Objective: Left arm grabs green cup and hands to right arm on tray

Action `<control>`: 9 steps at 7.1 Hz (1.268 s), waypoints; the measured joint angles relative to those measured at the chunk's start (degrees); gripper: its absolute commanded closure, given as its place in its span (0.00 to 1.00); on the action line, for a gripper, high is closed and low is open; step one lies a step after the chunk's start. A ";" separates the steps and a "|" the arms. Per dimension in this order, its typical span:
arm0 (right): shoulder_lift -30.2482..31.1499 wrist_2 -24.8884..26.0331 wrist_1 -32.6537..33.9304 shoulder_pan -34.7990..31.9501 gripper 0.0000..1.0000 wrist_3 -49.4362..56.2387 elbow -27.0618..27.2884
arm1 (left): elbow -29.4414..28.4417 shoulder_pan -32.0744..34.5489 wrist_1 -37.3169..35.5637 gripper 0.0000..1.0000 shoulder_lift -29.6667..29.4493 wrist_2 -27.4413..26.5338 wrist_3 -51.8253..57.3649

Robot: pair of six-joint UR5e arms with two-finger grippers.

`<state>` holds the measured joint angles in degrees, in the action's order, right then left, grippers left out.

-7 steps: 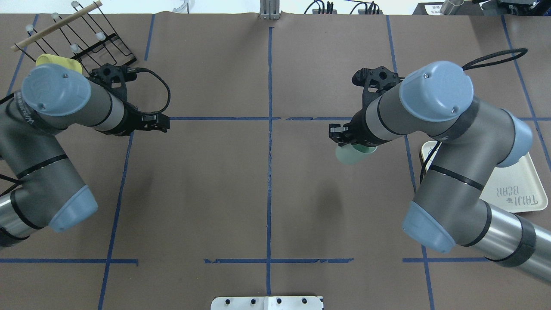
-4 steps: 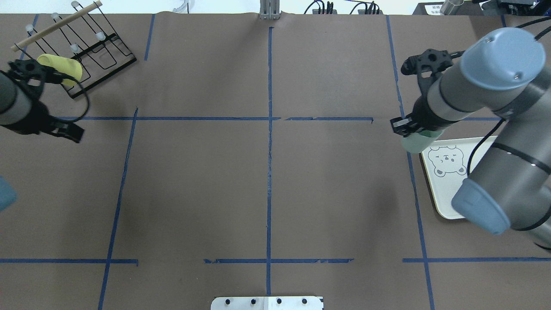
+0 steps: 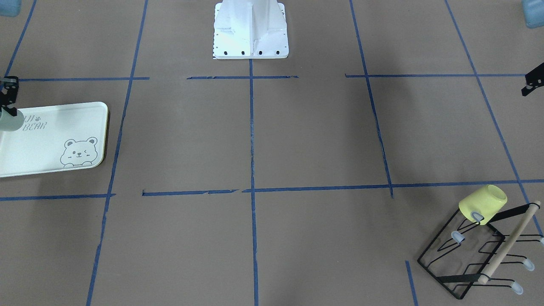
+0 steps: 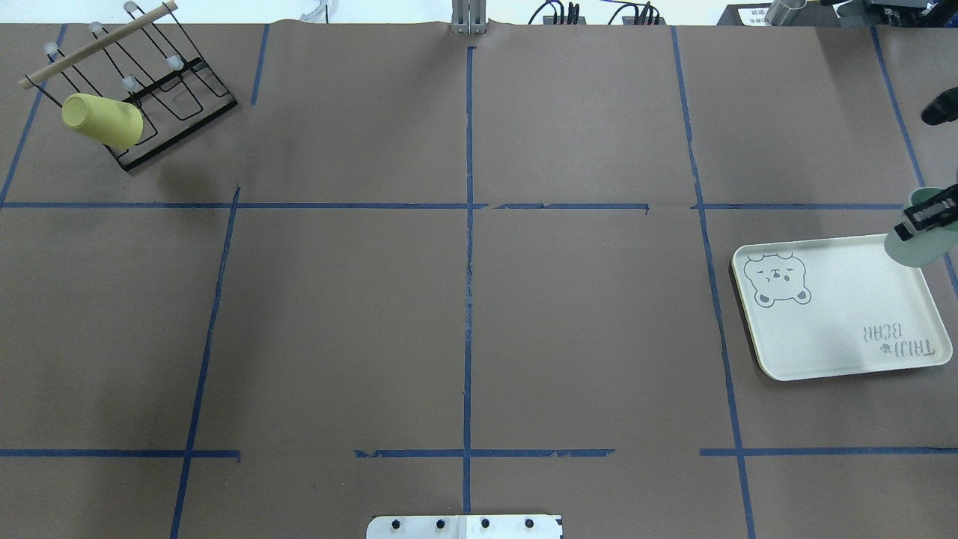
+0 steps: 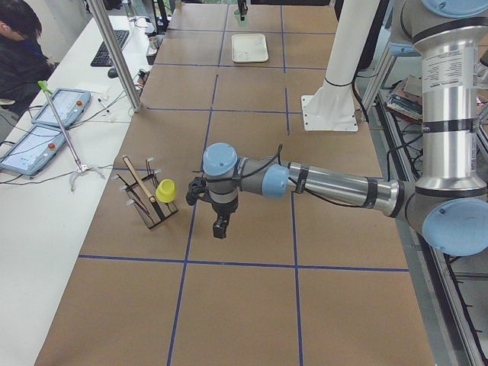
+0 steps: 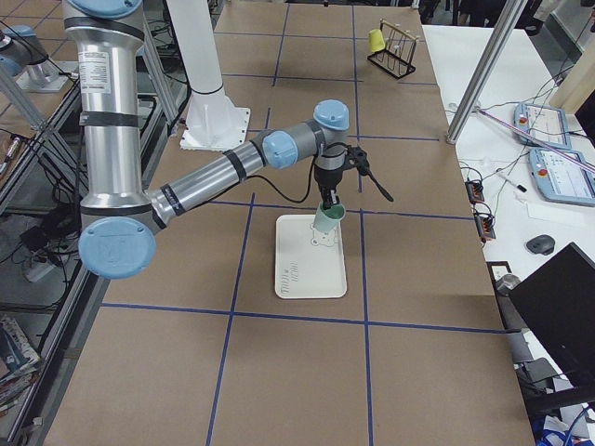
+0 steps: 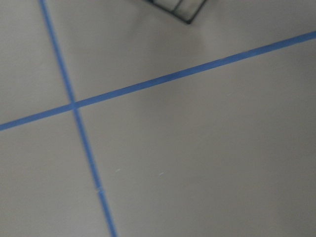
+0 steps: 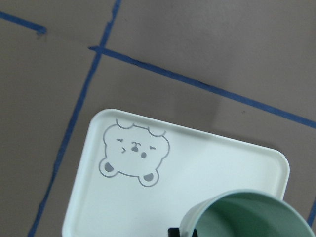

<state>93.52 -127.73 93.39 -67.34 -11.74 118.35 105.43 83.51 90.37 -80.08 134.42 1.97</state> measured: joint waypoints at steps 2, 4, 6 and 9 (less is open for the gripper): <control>5.52 -1.11 -6.75 -1.84 1.00 1.01 -2.26 | -0.21 4.97 -0.62 0.00 4.87 1.37 1.73; 6.26 -0.75 -15.90 -1.27 0.99 -5.13 -7.26 | 1.45 6.74 -1.86 0.00 5.98 0.92 2.19; 6.16 2.69 -28.65 4.00 0.99 -16.40 -12.69 | 1.84 7.06 -1.97 0.00 6.64 0.25 2.23; 6.42 7.92 -38.21 11.48 0.59 -29.15 -14.68 | 1.91 7.10 -1.88 0.00 6.77 -0.02 2.09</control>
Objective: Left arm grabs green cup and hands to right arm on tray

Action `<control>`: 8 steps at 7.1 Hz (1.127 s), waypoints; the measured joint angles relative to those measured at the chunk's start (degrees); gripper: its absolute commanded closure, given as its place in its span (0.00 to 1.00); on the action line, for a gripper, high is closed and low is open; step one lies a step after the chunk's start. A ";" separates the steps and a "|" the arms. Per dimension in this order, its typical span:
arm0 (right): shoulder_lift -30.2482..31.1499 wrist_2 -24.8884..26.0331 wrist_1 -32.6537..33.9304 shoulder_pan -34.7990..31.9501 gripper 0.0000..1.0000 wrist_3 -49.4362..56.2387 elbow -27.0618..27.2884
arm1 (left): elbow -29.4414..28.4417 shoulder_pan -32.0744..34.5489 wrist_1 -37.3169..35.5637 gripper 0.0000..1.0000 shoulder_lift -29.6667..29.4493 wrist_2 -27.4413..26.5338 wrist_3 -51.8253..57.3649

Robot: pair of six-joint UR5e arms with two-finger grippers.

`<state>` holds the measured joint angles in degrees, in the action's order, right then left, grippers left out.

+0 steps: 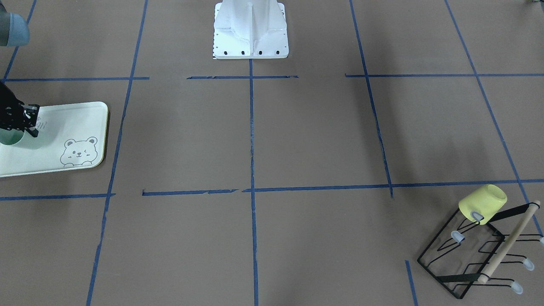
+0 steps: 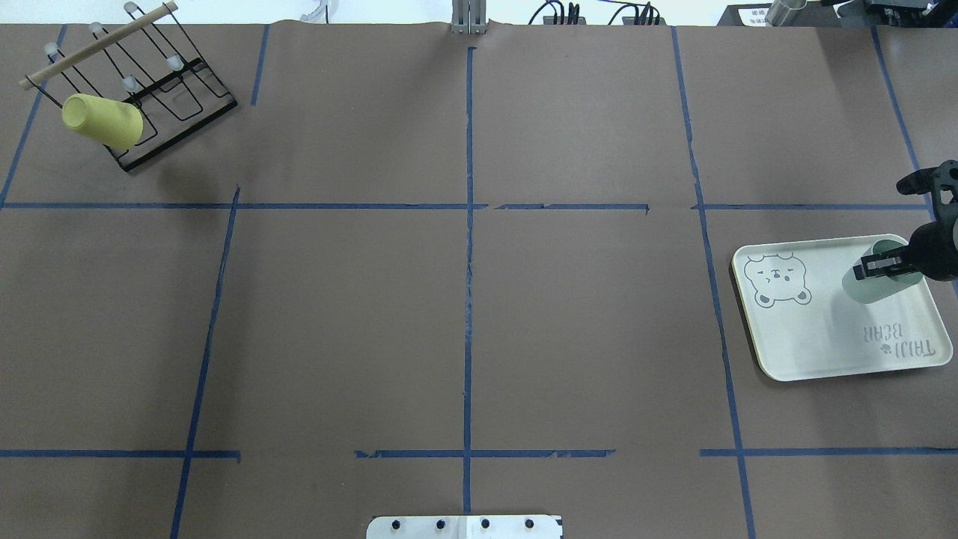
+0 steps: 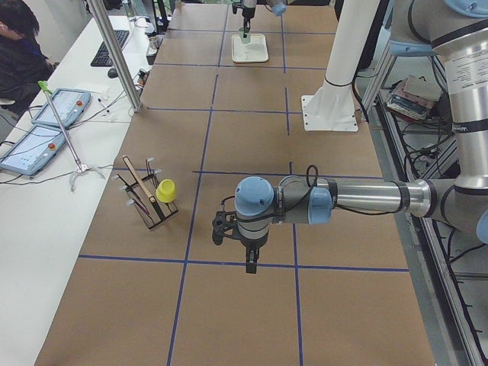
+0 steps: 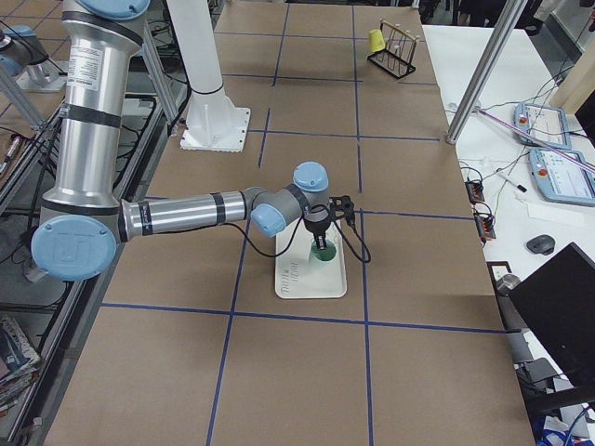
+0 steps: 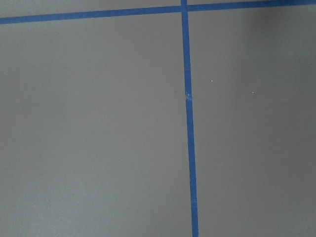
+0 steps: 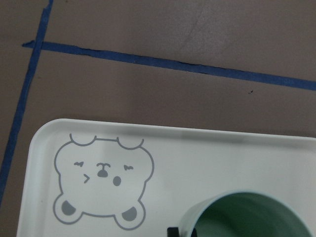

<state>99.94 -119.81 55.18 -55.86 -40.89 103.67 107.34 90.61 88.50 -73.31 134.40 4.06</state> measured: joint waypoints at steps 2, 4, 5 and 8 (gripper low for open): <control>0.13 1.63 -2.13 1.89 0.00 -3.93 -0.10 | 0.05 0.00 0.09 0.00 0.00 0.05 -0.09; 0.30 2.18 -2.43 2.57 0.00 -4.40 0.02 | 0.06 0.00 0.17 0.00 -0.04 0.04 -0.21; 0.49 1.56 -2.20 2.35 0.00 -4.14 0.48 | 0.05 -0.04 0.20 0.00 -0.07 0.05 -0.25; 3.23 -8.03 -1.67 -4.70 0.00 3.05 1.26 | -0.14 -0.08 0.55 0.00 -0.08 0.07 0.00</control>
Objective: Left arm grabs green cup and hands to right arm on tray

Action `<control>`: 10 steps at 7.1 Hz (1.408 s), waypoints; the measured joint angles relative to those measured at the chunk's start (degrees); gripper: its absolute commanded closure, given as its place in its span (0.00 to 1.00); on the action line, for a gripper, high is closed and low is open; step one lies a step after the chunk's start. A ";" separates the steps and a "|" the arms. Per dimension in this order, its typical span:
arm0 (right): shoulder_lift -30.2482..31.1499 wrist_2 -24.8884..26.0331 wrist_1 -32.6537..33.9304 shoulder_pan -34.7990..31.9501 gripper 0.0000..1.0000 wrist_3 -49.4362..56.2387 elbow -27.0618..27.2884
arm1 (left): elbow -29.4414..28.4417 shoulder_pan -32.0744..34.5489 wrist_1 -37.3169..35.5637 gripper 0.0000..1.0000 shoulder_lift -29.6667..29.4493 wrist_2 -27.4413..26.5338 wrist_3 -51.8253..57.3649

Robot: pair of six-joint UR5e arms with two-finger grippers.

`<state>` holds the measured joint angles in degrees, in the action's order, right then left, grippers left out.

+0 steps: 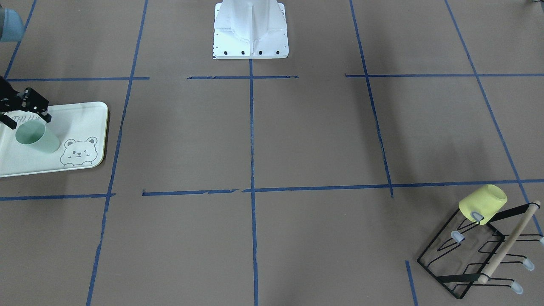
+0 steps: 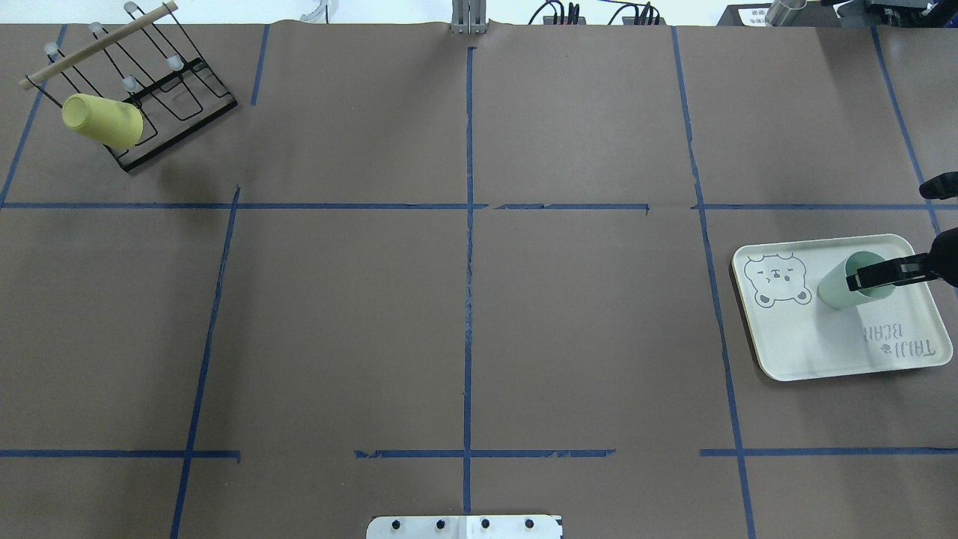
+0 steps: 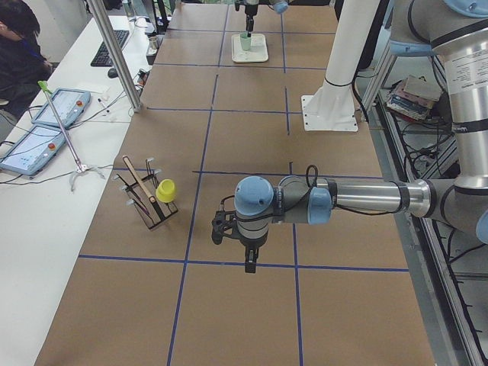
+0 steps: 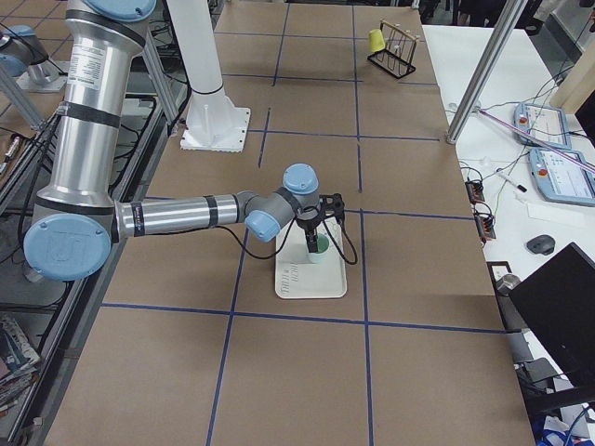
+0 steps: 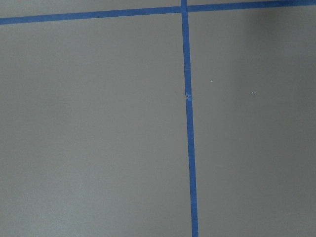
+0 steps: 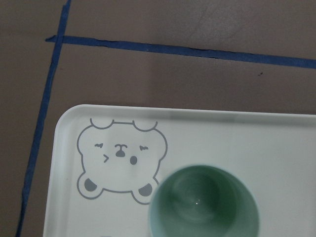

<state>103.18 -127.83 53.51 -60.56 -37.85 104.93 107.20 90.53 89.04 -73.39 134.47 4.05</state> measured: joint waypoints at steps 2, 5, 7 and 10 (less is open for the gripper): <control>2.18 -3.70 5.97 -5.17 0.00 7.23 2.88 | -0.11 0.00 0.14 0.00 0.00 0.00 0.14; 2.38 -4.35 31.34 -17.73 0.00 32.36 10.74 | -0.30 0.00 0.19 0.00 0.01 0.08 0.17; 5.47 -4.44 38.13 -24.05 0.00 45.68 9.79 | -0.72 0.05 0.24 0.00 0.13 0.30 0.17; 6.93 -7.87 39.07 -27.42 0.00 47.94 8.90 | -0.80 0.13 -0.31 0.00 0.38 0.28 -0.16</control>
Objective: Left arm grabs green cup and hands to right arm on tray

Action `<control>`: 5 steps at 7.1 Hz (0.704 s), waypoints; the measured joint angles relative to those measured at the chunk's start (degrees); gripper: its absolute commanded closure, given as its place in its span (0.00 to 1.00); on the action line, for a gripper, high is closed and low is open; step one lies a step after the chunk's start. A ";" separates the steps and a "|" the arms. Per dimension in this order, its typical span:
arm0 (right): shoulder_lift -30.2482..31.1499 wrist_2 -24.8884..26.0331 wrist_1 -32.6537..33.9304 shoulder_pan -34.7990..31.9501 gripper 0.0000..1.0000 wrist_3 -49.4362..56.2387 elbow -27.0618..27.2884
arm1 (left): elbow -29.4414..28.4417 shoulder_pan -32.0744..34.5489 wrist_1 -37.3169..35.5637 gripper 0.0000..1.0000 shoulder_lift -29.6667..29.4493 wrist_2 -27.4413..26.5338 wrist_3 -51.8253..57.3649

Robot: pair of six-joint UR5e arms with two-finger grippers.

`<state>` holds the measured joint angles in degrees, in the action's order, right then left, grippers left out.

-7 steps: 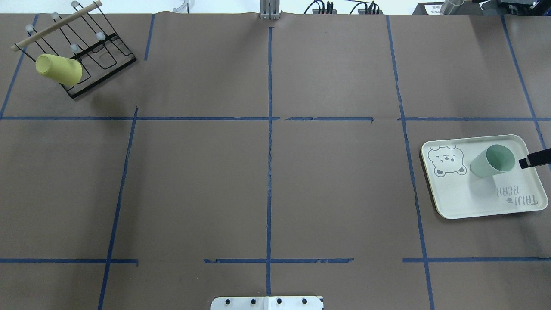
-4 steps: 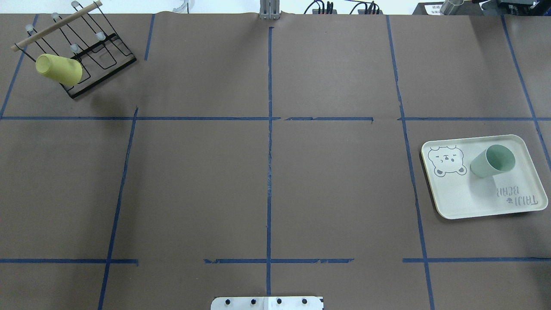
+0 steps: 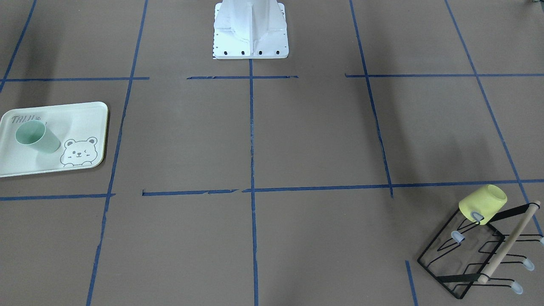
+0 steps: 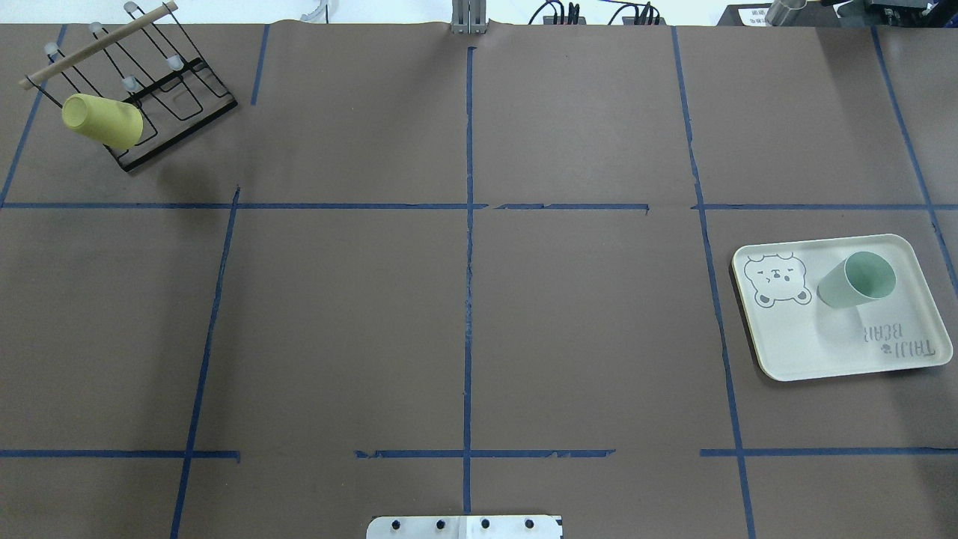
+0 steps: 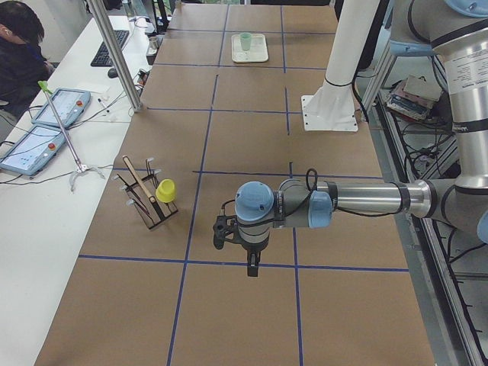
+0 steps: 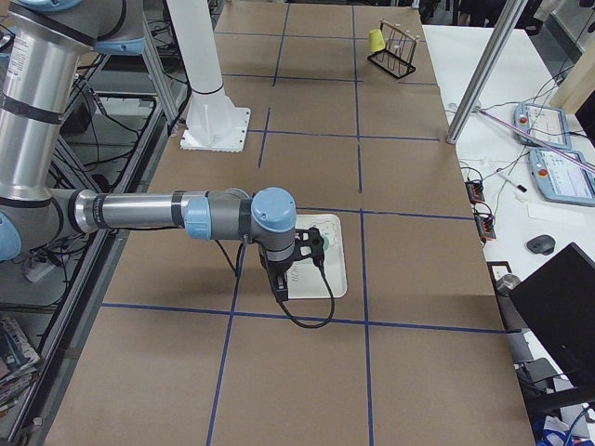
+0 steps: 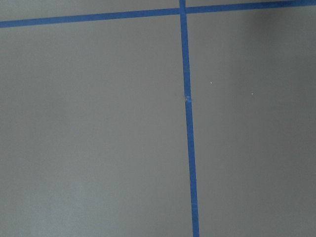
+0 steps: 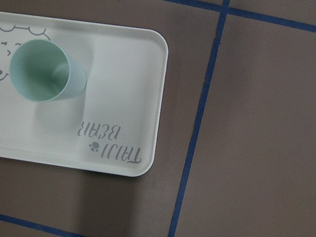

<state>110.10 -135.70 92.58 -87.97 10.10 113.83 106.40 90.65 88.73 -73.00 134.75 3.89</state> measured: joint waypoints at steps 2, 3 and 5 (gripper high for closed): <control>-0.20 -0.67 -0.03 -0.13 0.00 0.01 -0.23 | 0.13 -0.08 -0.01 0.00 0.42 -0.16 0.11; -0.25 -0.71 -0.03 -0.12 0.00 0.03 -0.28 | 0.03 -0.11 -0.05 0.00 0.46 -0.18 0.12; -0.31 -0.70 -0.03 -0.10 0.00 0.03 -0.35 | -0.02 -0.12 -0.07 0.00 0.49 -0.19 0.11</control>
<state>109.79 -136.41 92.55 -88.07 10.13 113.48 106.37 90.53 88.66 -72.51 134.56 4.00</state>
